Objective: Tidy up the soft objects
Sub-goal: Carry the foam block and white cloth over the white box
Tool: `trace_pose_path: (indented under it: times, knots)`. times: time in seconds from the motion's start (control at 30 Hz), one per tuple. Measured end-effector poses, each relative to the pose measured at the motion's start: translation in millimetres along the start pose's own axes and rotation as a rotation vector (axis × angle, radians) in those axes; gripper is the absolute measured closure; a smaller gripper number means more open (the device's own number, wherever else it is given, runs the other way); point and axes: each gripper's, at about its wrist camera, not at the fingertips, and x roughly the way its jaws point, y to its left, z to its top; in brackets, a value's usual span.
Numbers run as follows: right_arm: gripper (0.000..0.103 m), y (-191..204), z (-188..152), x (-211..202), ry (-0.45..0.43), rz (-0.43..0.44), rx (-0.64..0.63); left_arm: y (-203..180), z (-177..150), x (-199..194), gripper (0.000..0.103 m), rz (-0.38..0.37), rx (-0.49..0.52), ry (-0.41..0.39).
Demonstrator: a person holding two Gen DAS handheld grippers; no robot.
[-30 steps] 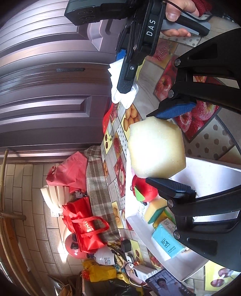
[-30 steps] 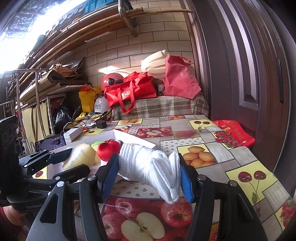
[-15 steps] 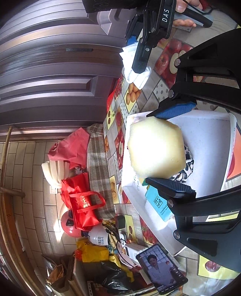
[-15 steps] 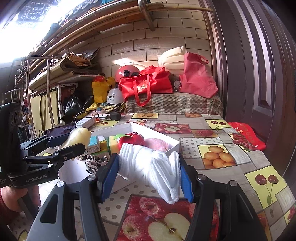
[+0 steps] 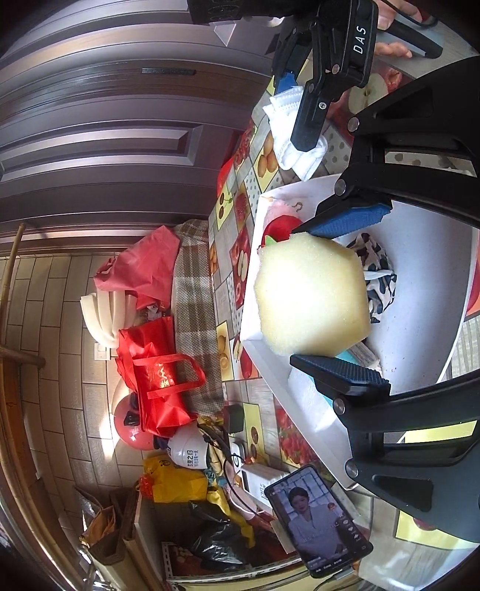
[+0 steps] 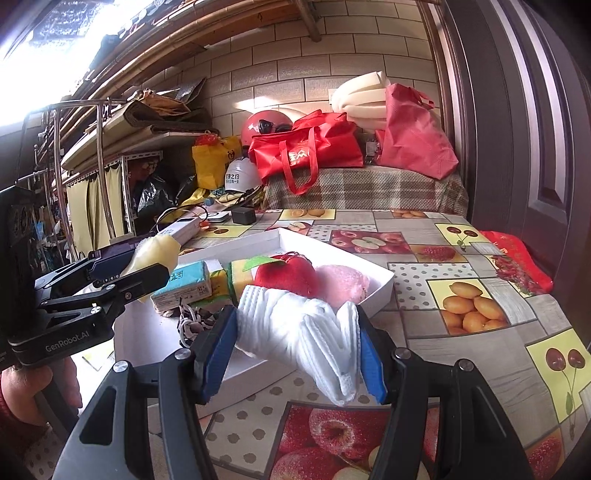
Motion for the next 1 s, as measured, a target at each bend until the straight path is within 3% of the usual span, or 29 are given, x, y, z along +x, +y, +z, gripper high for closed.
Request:
trace_pose_path:
  times: [0.47, 1.0]
  knots:
    - [0.042, 17.8, 17.4, 52.3, 0.054, 0.055, -0.019, 26.3, 7.2, 32.2, 0.043, 0.055, -0.048, 0.042]
    - [0.042, 21.1, 35.8, 101.3, 0.085, 0.035, -0.011, 44.8, 14.5, 61.4, 0.043, 0.071, -0.102, 0.083]
